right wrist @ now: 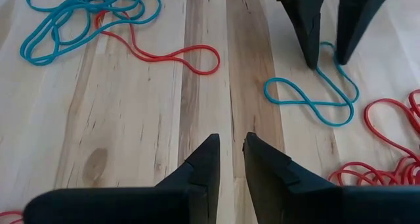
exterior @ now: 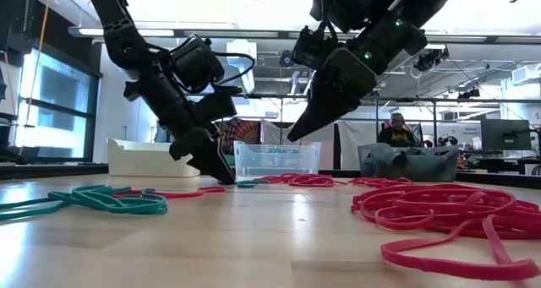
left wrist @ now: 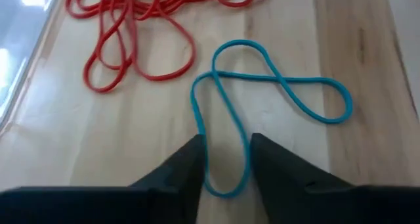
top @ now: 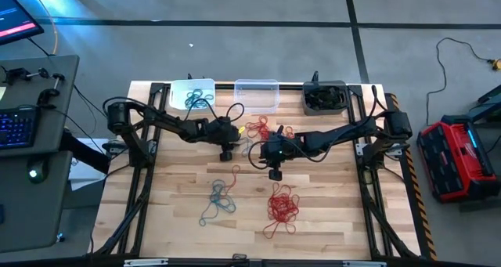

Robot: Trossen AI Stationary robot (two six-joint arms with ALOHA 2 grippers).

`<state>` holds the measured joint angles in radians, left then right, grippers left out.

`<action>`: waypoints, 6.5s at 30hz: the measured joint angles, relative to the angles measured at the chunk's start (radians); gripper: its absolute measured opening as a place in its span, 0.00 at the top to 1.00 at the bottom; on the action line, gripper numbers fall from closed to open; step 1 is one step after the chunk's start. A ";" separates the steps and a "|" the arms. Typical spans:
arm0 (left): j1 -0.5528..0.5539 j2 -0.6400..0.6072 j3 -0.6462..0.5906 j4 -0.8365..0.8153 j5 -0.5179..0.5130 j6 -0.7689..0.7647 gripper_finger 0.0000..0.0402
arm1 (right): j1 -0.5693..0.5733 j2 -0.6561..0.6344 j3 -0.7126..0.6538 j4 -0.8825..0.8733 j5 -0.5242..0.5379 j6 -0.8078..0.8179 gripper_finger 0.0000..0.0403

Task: Sort rubber bands into baskets
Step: Put the blue rubber band into the white bin

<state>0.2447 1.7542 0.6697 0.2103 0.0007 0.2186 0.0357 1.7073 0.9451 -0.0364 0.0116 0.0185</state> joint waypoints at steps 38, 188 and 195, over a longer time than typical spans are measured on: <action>0.124 -0.757 -0.006 -0.349 -0.559 -0.057 1.00 | 0.000 0.000 0.000 -0.003 0.000 -0.026 0.85; -0.473 -0.597 -0.005 -0.471 -0.360 -0.305 1.00 | 0.214 0.000 0.000 0.191 0.193 0.070 1.00; -0.390 -0.717 -0.005 -0.485 -0.529 -0.356 1.00 | 0.213 0.000 0.000 0.191 0.192 0.068 1.00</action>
<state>-0.1455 1.0371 0.6647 -0.2746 -0.5279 -0.1370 0.2489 1.7073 0.9455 0.1547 0.2039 0.0860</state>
